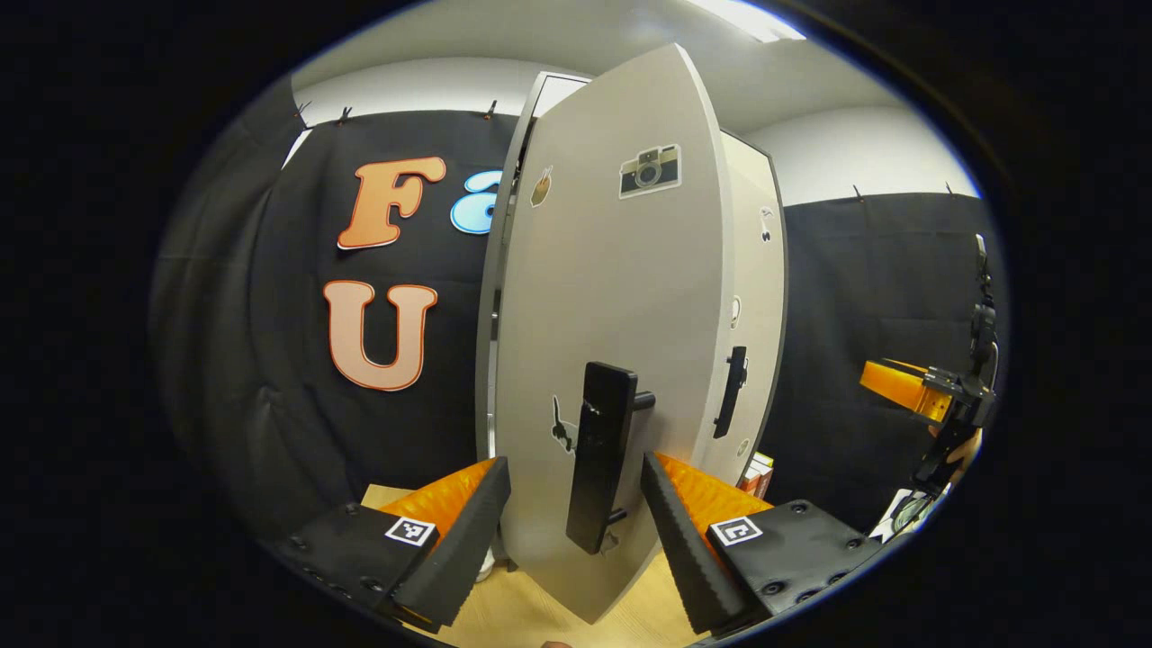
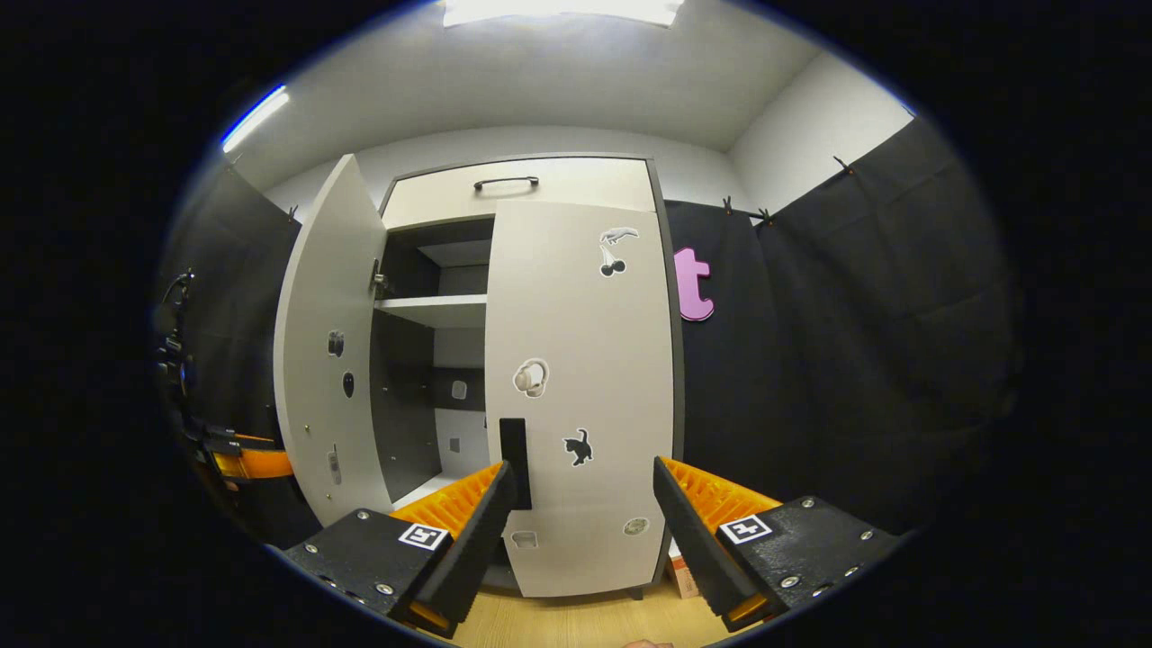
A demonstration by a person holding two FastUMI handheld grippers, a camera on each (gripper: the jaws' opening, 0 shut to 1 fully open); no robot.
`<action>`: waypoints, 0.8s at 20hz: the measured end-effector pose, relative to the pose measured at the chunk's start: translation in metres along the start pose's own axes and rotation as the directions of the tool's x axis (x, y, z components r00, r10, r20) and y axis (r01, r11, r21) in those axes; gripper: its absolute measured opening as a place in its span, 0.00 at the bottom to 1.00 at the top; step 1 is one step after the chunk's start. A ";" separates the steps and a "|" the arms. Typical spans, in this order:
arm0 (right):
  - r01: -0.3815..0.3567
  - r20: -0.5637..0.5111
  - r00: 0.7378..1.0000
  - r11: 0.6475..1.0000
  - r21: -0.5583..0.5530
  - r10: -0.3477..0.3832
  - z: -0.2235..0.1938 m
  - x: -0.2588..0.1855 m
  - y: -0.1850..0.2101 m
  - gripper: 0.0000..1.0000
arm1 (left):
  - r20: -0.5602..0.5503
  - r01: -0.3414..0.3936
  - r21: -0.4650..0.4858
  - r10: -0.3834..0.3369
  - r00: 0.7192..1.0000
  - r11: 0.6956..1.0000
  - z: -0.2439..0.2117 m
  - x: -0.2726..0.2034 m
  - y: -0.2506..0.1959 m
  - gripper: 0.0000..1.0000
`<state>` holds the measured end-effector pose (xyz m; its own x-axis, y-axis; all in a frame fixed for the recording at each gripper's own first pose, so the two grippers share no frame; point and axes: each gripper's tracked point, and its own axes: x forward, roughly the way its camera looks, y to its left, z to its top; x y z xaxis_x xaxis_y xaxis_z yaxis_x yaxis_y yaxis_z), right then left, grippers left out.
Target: Grab one shoe with the right hand and put it into the shoe cabinet, grab the other shoe with the left hand and put it into the shoe cabinet; then close the right door with the right hand and the left door with the left hand.
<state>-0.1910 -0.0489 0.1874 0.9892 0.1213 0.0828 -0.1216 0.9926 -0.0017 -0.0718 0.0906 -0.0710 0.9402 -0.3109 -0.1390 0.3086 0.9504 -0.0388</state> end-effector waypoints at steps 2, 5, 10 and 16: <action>0.003 -0.003 1.000 1.000 -0.004 -0.003 -0.002 0.001 -0.002 0.94 | -0.002 0.006 -0.014 -0.006 1.000 1.000 -0.003 0.007 -0.004 0.98; 0.010 -0.009 1.000 1.000 -0.004 -0.010 -0.004 0.000 -0.008 0.94 | -0.014 0.003 -0.018 -0.003 1.000 1.000 -0.008 0.018 -0.009 0.98; 0.036 -0.006 0.999 0.999 -0.002 -0.036 -0.005 -0.003 -0.027 0.94 | -0.026 -0.002 -0.027 0.002 1.000 1.000 -0.017 0.041 -0.025 0.96; 0.094 -0.010 0.995 0.996 0.006 -0.094 -0.008 -0.015 -0.057 0.94 | -0.029 0.018 -0.066 -0.020 0.999 0.998 -0.023 0.085 -0.058 1.00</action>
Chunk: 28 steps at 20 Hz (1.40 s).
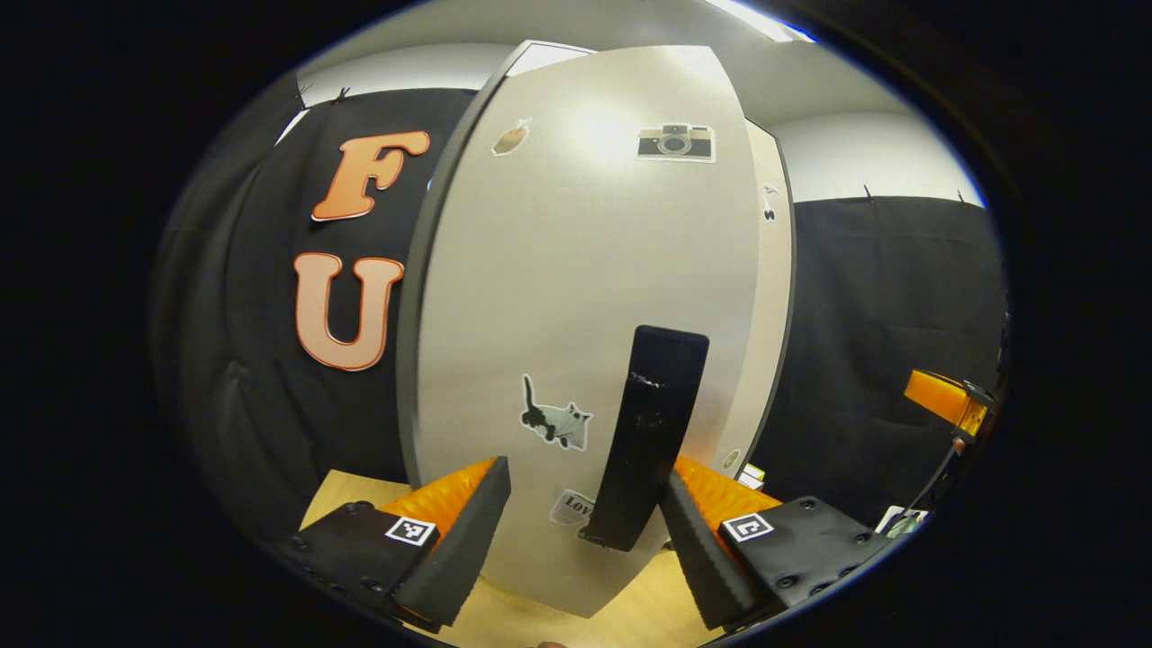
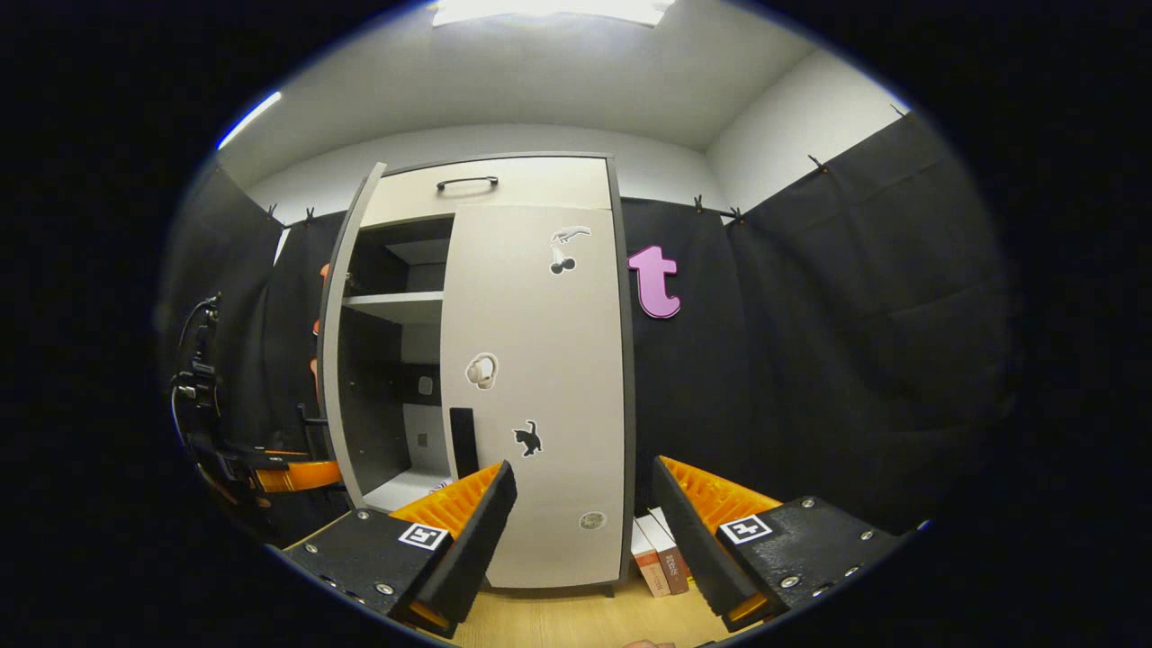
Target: Grab one shoe with the right hand and put it into the shoe cabinet, grab the other shoe with the left hand and put it into the shoe cabinet; then close the right door with the right hand and the left door with the left hand.
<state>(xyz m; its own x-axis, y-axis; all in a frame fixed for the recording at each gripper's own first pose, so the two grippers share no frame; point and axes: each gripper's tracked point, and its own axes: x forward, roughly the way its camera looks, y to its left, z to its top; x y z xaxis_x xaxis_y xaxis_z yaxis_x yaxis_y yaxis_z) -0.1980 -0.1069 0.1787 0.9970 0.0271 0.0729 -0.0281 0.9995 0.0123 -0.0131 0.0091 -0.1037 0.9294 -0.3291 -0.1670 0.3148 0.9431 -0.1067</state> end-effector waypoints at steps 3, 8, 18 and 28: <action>0.031 -0.003 1.000 0.999 0.006 -0.031 -0.001 -0.007 -0.017 0.94 | -0.023 -0.015 -0.014 0.015 1.000 1.000 -0.009 0.022 -0.007 1.00; 0.070 -0.009 0.997 0.997 0.009 -0.070 -0.002 -0.011 -0.039 0.94 | -0.012 -0.071 -0.007 0.071 0.997 0.997 -0.009 0.047 -0.012 0.99; 0.026 -0.045 0.999 1.000 -0.002 -0.027 -0.009 0.016 -0.037 0.94 | 0.002 -0.184 0.057 0.184 0.983 0.981 0.005 0.089 -0.014 1.00; -0.048 -0.093 0.995 0.999 -0.017 0.046 0.016 0.065 -0.028 0.94 | -0.111 -0.240 0.033 0.242 0.964 0.970 0.001 0.057 -0.023 1.00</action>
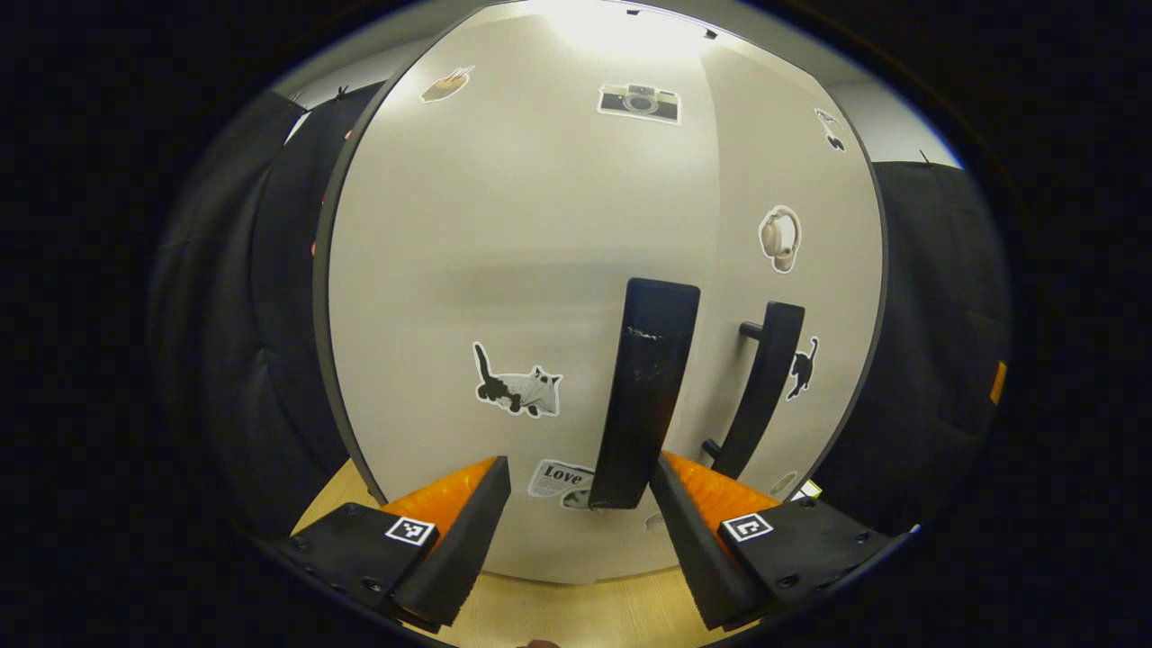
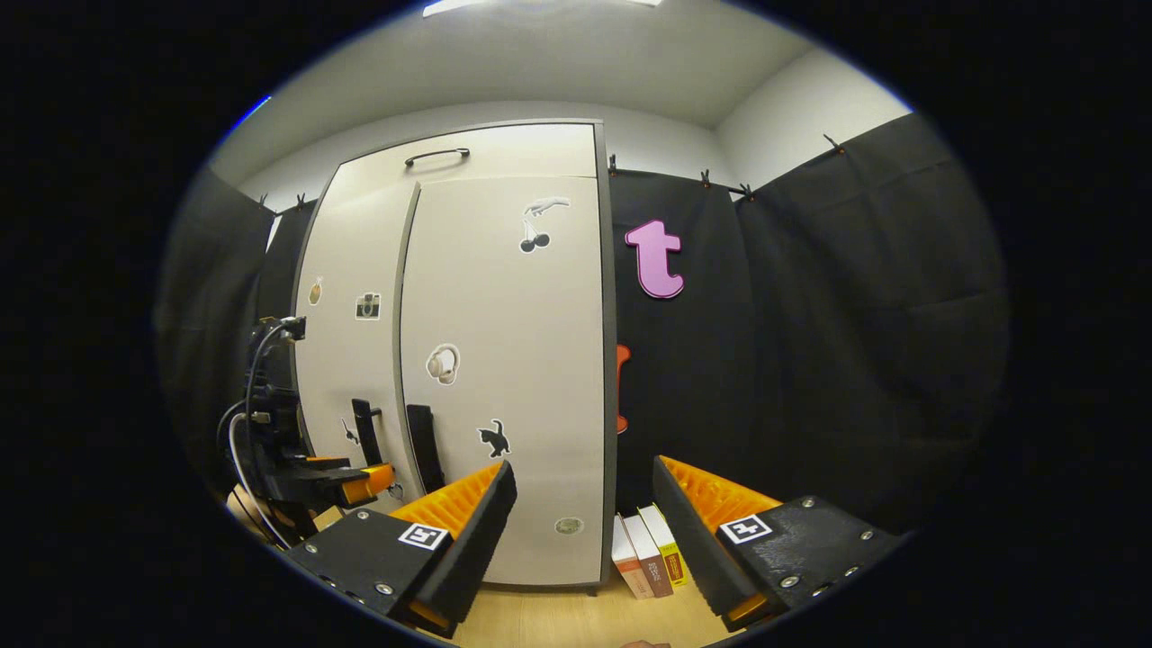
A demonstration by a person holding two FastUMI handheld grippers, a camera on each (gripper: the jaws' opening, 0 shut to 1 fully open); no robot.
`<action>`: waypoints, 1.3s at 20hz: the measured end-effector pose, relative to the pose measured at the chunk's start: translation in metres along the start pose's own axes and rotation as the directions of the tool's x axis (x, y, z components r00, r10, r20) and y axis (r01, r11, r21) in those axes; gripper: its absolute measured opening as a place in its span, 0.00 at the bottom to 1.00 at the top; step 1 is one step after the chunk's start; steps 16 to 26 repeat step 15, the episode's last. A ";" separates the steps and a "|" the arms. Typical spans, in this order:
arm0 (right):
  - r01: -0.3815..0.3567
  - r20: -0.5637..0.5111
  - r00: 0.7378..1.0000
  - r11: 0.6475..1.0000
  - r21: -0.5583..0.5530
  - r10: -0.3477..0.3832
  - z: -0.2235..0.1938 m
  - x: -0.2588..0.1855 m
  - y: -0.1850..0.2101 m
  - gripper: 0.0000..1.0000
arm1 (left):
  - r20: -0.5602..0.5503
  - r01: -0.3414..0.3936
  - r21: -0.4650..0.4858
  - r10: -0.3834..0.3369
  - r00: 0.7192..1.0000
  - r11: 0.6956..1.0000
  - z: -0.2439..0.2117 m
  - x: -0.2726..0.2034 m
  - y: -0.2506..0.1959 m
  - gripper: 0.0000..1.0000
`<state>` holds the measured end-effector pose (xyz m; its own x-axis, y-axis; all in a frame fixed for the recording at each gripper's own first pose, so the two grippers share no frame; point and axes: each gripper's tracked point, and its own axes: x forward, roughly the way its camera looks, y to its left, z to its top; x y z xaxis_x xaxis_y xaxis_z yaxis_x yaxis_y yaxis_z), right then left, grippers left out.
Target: Grab one shoe with the right hand and put it into the shoe cabinet, grab the other shoe with the left hand and put it into the shoe cabinet; then close the right door with the right hand and the left door with the left hand.
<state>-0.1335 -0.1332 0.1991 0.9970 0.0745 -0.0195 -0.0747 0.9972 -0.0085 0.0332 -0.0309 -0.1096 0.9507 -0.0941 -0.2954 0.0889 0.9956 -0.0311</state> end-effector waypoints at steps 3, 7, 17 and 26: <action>-0.013 0.000 1.000 1.000 -0.013 0.013 0.014 0.005 -0.002 0.94 | 0.018 -0.005 -0.003 0.005 1.000 1.000 0.020 -0.028 0.008 1.00; -0.041 0.013 0.999 0.999 -0.027 0.041 0.033 0.007 -0.001 0.94 | 0.082 -0.027 -0.008 0.027 0.996 1.000 0.061 -0.068 0.034 1.00; -0.087 0.082 0.993 0.996 -0.025 0.088 0.070 0.001 0.014 0.94 | 0.282 -0.176 0.052 0.155 0.947 0.983 0.145 -0.175 0.099 0.99; -0.087 0.082 0.993 0.996 -0.025 0.088 0.070 0.001 0.014 0.94 | 0.282 -0.176 0.052 0.155 0.947 0.983 0.145 -0.175 0.099 0.99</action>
